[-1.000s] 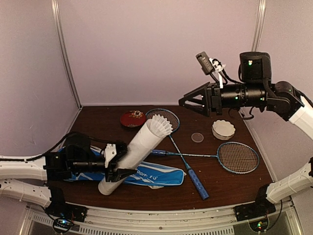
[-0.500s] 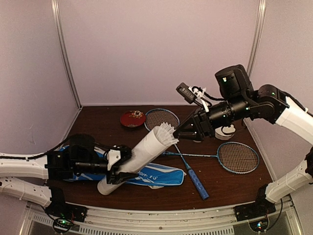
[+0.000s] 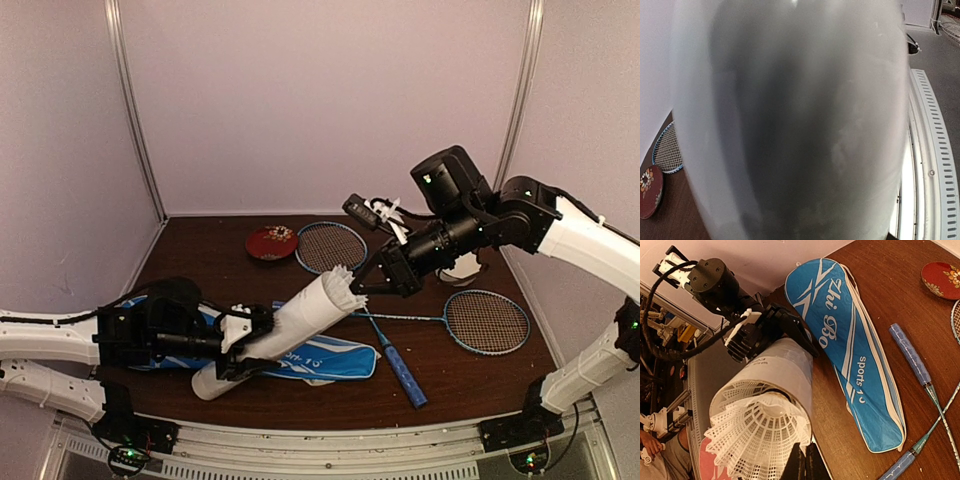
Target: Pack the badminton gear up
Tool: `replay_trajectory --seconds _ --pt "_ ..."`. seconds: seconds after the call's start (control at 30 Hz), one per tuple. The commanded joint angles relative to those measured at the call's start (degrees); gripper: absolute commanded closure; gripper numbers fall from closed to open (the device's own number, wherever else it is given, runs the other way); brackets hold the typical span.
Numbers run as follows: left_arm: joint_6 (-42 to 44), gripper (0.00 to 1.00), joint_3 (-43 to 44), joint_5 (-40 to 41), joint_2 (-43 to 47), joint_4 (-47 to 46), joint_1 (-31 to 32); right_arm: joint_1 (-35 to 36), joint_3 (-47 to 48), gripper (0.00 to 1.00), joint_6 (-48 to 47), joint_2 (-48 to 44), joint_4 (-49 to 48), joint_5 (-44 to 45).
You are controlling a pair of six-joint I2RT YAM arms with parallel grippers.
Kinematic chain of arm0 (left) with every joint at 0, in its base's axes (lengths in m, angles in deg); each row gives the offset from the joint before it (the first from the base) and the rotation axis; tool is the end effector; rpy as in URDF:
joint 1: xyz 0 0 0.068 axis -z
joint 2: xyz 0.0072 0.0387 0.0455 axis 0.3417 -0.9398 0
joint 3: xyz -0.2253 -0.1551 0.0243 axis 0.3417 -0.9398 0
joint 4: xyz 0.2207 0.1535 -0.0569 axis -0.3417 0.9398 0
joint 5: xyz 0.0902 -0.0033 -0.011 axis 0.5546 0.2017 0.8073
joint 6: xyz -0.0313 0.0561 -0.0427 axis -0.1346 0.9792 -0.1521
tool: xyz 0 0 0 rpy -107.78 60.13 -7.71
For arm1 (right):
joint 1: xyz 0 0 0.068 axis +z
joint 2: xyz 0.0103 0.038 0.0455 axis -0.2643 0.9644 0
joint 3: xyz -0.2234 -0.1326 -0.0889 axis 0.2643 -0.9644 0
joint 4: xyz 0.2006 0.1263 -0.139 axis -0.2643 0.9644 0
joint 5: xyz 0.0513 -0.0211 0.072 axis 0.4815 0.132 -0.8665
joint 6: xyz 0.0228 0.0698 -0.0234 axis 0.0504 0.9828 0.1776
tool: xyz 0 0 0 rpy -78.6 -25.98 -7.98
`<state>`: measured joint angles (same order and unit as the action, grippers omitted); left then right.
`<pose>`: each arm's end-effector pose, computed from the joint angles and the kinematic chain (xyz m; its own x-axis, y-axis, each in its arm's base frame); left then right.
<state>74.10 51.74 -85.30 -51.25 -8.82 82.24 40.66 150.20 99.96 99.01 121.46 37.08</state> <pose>0.1094 -0.2331 0.2178 -0.0398 0.4496 -0.8923 0.9671 0.2420 0.0788 0.1506 0.2853 0.3806 -0.5447 -0.4966 -0.6758 -0.8349 0.2455 0.4925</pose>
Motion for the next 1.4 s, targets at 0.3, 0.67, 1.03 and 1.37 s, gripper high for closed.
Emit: replay_trajectory --seconds 0.3,0.67,1.03,1.37 --pt "1.8 0.57 3.2 0.1 0.1 -5.8 0.8 3.5 5.0 0.68 -2.3 3.9 6.2 7.4" --pt "2.1 0.57 1.6 0.3 1.1 -7.7 0.8 3.5 5.5 0.61 -1.0 5.5 7.5 11.6" --pt "2.9 0.57 1.8 -0.9 3.2 -7.9 0.8 3.8 6.0 0.47 0.7 8.3 4.3 9.0" --pt "2.6 0.57 2.3 -2.2 2.4 -8.5 0.8 3.9 6.3 0.43 0.5 12.5 0.5 6.5"
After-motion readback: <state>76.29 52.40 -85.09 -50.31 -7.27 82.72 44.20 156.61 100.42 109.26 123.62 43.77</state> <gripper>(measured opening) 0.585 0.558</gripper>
